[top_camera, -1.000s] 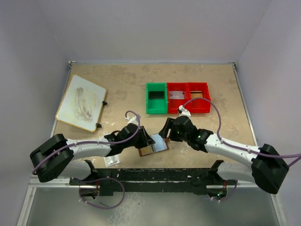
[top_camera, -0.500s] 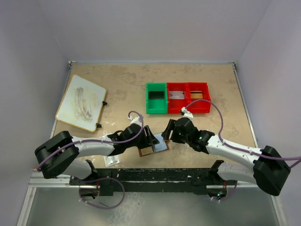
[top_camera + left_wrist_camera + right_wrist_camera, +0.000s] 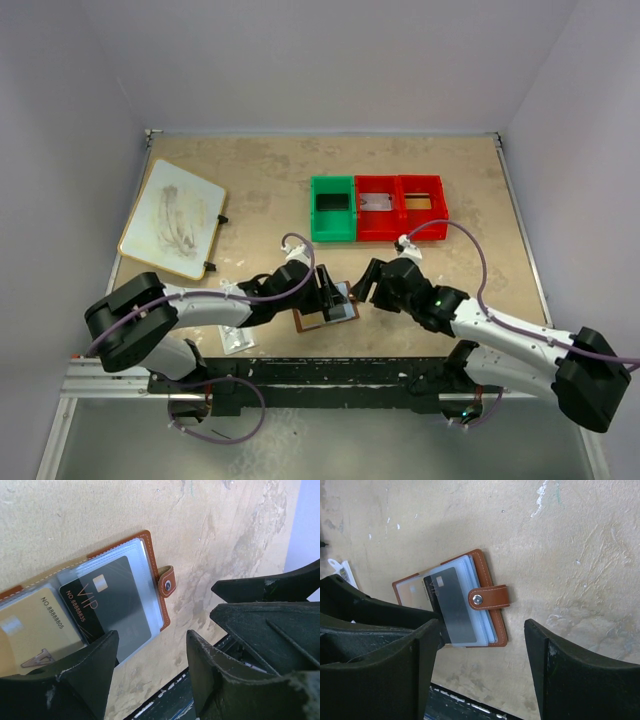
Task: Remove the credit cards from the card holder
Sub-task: Adjust the card holder at the center of the board.
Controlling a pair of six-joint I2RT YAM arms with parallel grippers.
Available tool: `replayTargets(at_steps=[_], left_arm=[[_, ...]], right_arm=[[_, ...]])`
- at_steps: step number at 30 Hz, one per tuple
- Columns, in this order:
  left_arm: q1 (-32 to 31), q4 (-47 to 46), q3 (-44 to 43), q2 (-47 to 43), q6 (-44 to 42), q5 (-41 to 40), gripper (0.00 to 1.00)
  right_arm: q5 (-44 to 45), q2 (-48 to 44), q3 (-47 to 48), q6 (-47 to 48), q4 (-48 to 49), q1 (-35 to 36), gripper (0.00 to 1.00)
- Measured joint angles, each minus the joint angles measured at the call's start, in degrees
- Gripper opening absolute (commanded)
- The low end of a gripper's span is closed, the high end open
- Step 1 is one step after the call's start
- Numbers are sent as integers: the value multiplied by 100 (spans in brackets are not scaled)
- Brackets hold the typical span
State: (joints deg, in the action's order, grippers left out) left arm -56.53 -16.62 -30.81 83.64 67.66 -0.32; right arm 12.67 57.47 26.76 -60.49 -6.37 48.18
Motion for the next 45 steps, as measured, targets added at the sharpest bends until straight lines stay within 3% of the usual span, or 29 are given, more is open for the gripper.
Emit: replayTargets(at_steps=[8,21,28,38,45], left_arm=[[-13,1091,-267,-662,-339,-649,55],[190,2566,-450,-964,-876,-1672,59],[560,2756,-693,-780,-1252,-1729,60],[590,2739,-748,-354,-1567,-1419,55],[595,2715,-682,-291,-1628,-1285,51]], right_arm=[[-422,-22,-457,-13,708,0,63],[-1108,501,-763,-92,1746,0,64],[-1547,542,-1088,-219,1998,0,65],[-1843,684,-1154,-256,2304,0,67],[-1738,1246,-616,-188,2087,2,69]])
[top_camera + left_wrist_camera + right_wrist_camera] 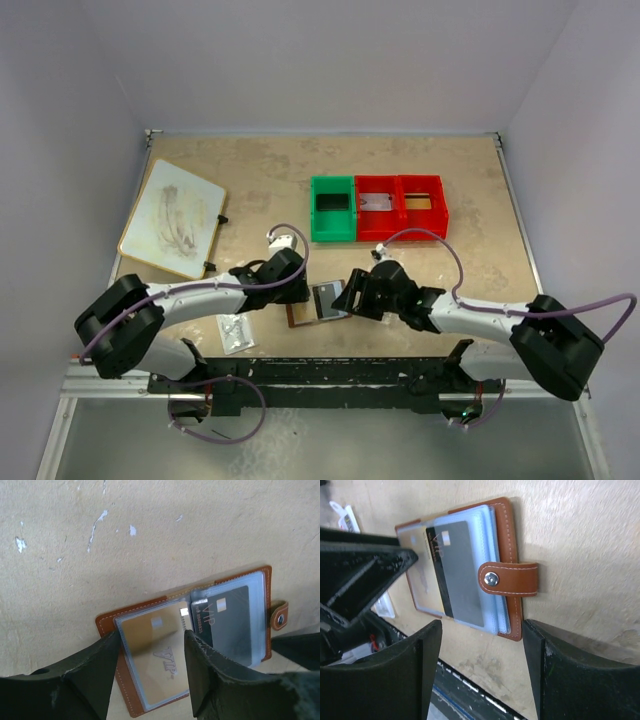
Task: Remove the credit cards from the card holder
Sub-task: Adjust the card holder at the center of the board.
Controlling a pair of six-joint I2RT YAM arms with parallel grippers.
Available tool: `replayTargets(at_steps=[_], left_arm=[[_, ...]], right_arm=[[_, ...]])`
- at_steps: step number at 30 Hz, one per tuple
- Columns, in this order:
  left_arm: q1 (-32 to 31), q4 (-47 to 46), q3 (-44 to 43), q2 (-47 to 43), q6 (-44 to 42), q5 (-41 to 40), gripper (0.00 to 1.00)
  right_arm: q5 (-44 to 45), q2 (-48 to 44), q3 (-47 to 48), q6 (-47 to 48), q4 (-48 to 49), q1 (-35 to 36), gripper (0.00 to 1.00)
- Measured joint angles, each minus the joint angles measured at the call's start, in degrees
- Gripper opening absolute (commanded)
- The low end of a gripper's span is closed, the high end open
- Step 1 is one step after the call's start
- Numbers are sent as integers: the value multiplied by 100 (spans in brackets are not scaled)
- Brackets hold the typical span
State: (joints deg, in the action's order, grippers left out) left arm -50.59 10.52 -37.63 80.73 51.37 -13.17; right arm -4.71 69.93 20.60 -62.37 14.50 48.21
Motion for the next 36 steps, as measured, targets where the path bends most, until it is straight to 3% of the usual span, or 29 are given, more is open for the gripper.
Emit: replayTargets(at_steps=[6,15,19,24,30,36], left_arm=[[-2,-81,476,-492,122,166,49],[-17,404,763,-1729,334,-269,58],[26,592,229,-1451,96,-575,61],[315,262,-219,-645,-295,-393,61],[396,-195,-155,175,-448,203,57],[396,-767,470,-173,-315,605,56]], right_arm=[[575,142,544,203,-616,-24,70],[782,-284,730,365,-1279,-61,72],[527,-863,114,278,-1108,-61,71],[142,-1080,-481,79,-546,-66,72],[-136,-619,-463,-9,42,-66,72],[-227,175,-162,-160,629,-114,72]])
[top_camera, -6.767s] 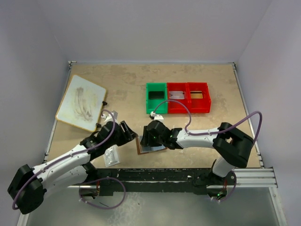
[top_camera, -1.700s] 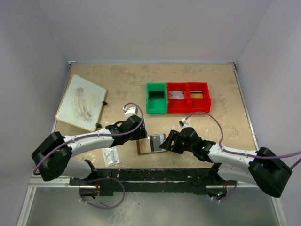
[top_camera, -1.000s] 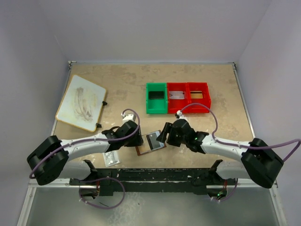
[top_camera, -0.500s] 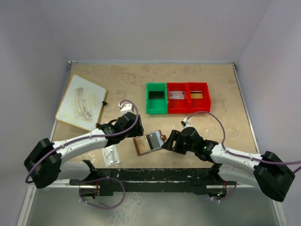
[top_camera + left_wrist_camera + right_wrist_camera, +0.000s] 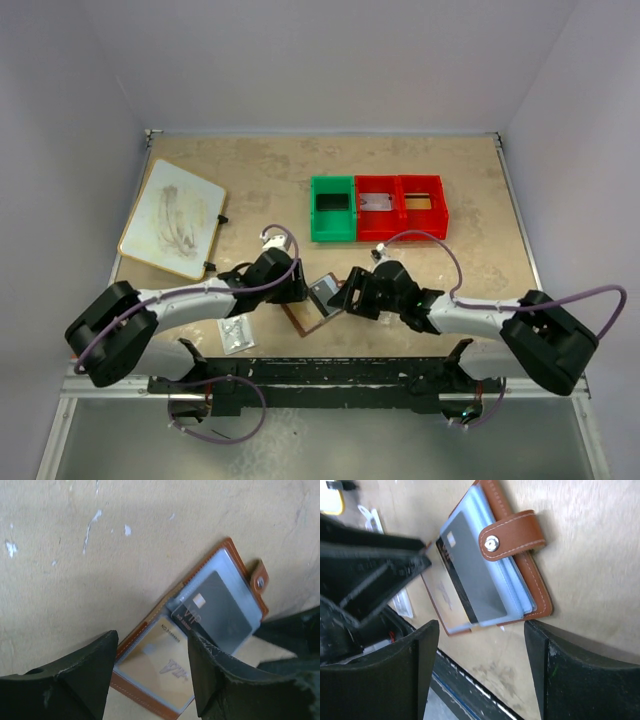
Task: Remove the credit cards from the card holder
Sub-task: Adjust the card holder at the center of the board.
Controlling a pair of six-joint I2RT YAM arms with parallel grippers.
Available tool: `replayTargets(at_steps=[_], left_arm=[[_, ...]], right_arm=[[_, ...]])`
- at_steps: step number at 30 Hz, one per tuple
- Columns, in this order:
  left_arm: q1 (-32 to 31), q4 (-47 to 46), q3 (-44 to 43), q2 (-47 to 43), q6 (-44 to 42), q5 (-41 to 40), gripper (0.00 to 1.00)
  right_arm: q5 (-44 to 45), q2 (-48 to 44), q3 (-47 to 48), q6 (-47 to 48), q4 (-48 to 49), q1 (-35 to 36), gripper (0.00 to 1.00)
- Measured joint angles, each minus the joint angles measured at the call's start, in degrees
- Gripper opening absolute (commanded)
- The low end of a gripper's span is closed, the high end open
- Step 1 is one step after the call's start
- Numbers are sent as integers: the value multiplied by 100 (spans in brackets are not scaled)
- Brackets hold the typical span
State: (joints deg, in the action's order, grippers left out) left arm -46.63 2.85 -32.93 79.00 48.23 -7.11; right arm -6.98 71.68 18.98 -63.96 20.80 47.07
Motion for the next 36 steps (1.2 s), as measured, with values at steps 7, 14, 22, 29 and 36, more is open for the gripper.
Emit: replayTargets(at_steps=[7,14,22,29,36], left_arm=[[-280,-249,802,-844,396,334,54],[-1298,-1329,1248,-778,1270,402,53],[-1928,-2070,918,26,1770,247,52],[-2028,-474,487,-640,1504,-623,51],[-1794,669,0,-1145,977,-1338,39]], right_arm=[[-160,907,619,181,317,-608,71],[-728,2120,1731,1123,404,-817,67],[-802,1943,1768,1620,31,-811,73],[188,772,1751,1646,-1119,-809,67],[107,-348,127,573,186,-605,58]])
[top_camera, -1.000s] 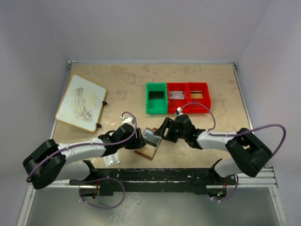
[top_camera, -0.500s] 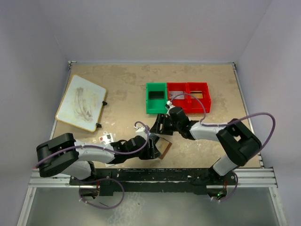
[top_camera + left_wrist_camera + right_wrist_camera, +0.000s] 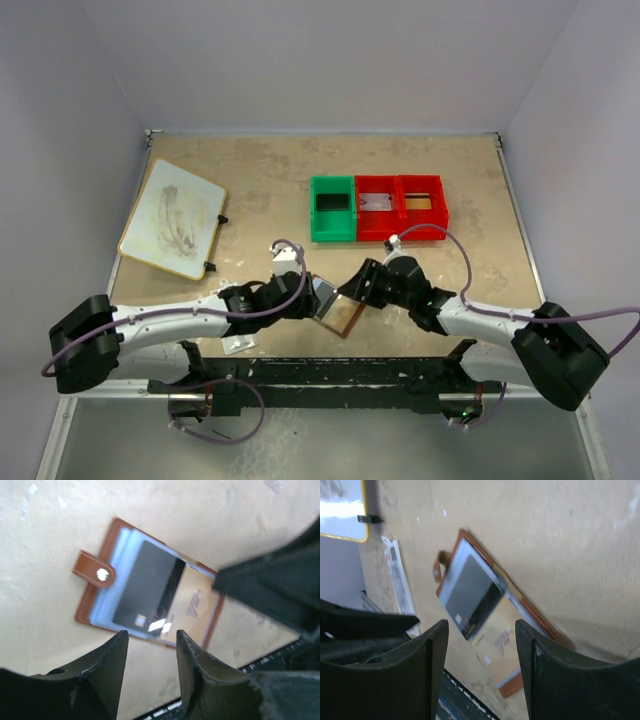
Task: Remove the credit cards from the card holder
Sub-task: Adjust the card holder at the center of the board.
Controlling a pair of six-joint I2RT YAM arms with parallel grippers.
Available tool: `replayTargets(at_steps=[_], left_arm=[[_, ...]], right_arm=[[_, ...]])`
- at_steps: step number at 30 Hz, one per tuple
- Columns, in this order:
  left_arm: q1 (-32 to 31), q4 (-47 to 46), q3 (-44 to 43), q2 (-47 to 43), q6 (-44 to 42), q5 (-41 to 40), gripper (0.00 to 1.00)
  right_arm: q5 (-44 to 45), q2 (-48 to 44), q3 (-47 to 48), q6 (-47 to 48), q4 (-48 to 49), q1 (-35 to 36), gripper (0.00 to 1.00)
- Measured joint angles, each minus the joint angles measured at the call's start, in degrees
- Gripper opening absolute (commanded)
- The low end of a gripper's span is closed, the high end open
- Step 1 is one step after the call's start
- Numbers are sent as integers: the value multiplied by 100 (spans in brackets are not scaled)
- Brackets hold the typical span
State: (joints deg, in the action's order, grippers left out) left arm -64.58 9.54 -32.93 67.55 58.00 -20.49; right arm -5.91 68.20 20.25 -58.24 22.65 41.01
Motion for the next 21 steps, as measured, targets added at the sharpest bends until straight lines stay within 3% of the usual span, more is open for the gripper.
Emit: replayTargets(at_steps=[9,21], left_arm=[[603,179,-708,994,-520,-55,34],[831,24,-811,1628,-1027,463,27]], right_arm=[[-275,691,-385,-855,1283,505,48],[-269,1410,-616,-1707,2170,557,47]])
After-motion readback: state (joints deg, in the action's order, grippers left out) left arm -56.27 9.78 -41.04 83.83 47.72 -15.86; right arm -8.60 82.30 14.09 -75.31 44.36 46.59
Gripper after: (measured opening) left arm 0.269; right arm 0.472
